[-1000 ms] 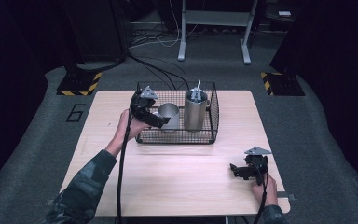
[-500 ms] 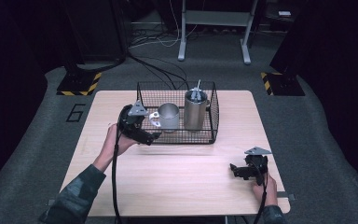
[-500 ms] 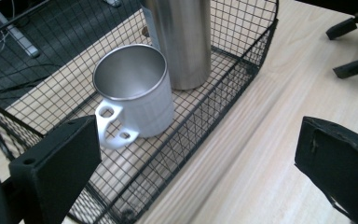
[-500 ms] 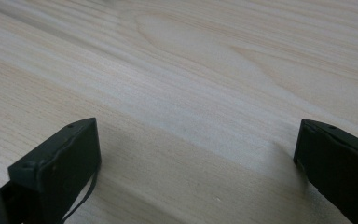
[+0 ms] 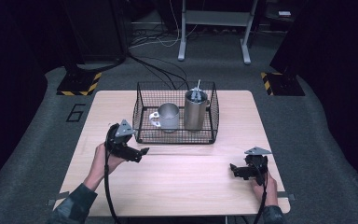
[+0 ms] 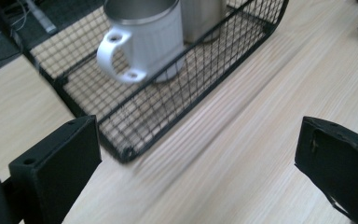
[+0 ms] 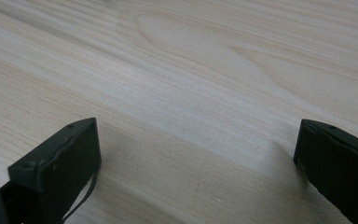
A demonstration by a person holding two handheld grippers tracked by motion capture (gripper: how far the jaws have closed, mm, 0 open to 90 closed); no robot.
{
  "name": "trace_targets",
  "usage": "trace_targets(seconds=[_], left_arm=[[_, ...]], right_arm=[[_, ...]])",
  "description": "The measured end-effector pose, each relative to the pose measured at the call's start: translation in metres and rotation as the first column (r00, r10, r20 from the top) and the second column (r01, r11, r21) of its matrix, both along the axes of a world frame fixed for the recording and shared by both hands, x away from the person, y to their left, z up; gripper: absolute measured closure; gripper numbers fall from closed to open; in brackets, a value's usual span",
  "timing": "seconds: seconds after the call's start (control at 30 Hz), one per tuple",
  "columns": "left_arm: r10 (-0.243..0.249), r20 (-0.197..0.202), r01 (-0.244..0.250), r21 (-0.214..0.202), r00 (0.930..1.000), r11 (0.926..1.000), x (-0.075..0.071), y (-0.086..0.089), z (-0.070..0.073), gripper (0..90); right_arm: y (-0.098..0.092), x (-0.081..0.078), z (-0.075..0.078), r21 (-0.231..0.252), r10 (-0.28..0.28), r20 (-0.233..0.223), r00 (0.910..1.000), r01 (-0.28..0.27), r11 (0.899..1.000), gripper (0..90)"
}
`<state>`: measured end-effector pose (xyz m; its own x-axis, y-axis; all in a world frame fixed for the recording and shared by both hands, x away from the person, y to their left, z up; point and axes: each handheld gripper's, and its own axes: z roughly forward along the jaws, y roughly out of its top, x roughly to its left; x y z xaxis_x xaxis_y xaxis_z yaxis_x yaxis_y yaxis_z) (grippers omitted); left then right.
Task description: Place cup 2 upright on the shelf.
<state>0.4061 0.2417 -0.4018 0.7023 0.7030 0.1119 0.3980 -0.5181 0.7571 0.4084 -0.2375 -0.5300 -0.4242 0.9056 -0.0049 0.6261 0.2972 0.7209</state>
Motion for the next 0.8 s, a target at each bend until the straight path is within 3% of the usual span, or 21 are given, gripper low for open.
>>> trace_targets(seconds=[0.17,0.4,0.5,0.73,0.8], left_arm=[[0.023,-0.018,-0.022,0.034,0.9996,0.9992,-0.013,0.016,-0.016,0.2],[0.102,-0.063,-0.103,-0.006,0.9927,0.9947,-0.023,0.043,-0.047,0.2],[0.123,-0.069,-0.123,0.006,0.99,0.9924,-0.028,0.05,-0.057,0.1],[0.195,-0.098,-0.196,0.0,0.9759,0.9807,-0.029,0.071,-0.084,0.1],[0.227,-0.115,-0.229,-0.003,0.9672,0.9735,-0.028,0.077,-0.094,0.1]], right_arm=[[0.0,0.0,0.0,0.0,0.0,0.002,1.0,0.0,1.0,0.0],[0.0,0.0,0.0,0.001,0.0,-0.001,1.0,0.0,1.0,0.0],[0.0,0.0,0.0,0.001,0.001,0.0,1.0,-0.001,1.0,0.0],[0.0,0.0,0.0,-0.001,0.0,-0.003,1.0,0.0,1.0,0.0],[0.0,0.0,0.0,0.001,0.001,0.0,1.0,-0.001,1.0,0.0]])
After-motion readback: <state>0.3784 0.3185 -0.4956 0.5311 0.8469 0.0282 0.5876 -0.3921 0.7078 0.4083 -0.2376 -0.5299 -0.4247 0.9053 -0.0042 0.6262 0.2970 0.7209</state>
